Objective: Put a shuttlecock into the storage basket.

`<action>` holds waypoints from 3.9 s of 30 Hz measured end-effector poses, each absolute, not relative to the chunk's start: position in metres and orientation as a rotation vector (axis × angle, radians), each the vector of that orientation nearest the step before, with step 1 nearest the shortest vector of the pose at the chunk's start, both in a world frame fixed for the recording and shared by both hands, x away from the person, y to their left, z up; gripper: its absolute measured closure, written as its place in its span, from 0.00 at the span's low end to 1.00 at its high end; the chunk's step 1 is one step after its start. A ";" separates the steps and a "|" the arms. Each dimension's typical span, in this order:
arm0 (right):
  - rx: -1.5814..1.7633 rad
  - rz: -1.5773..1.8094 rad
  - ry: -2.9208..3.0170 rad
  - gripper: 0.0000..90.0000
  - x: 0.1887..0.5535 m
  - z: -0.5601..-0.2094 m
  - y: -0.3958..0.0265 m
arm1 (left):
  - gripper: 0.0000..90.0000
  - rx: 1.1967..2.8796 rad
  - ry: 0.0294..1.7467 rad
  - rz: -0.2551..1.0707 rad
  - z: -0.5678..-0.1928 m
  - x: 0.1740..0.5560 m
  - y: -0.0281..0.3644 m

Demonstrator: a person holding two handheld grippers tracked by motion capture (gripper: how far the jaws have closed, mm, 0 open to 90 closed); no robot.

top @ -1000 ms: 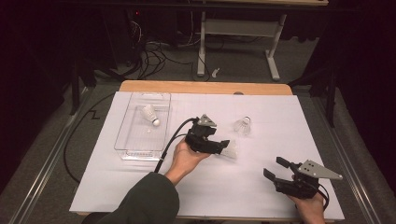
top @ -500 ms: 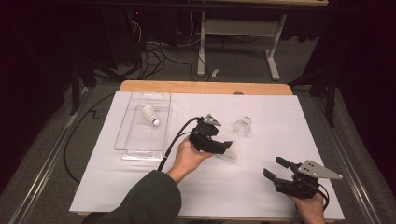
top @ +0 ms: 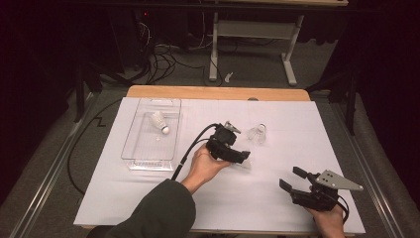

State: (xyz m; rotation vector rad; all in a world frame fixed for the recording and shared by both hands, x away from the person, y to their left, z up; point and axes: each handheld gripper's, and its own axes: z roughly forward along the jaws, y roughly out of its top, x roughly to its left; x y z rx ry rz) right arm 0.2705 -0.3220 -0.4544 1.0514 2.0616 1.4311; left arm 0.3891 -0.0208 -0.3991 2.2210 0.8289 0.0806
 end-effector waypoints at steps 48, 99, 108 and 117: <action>1.049 1.433 2.063 0.32 0.271 -0.455 -0.322 | 0.33 2.339 0.947 0.027 -0.408 0.404 -0.060; 1.052 1.438 2.061 0.32 0.271 -0.455 -0.323 | 0.91 2.420 0.892 0.143 -0.412 0.402 -0.052; 1.051 1.437 2.062 0.31 0.271 -0.455 -0.322 | 0.97 2.412 0.897 0.148 -0.407 0.403 -0.044; 1.051 1.436 2.063 0.32 0.271 -0.455 -0.322 | 0.98 2.388 0.888 0.168 -0.397 0.402 -0.032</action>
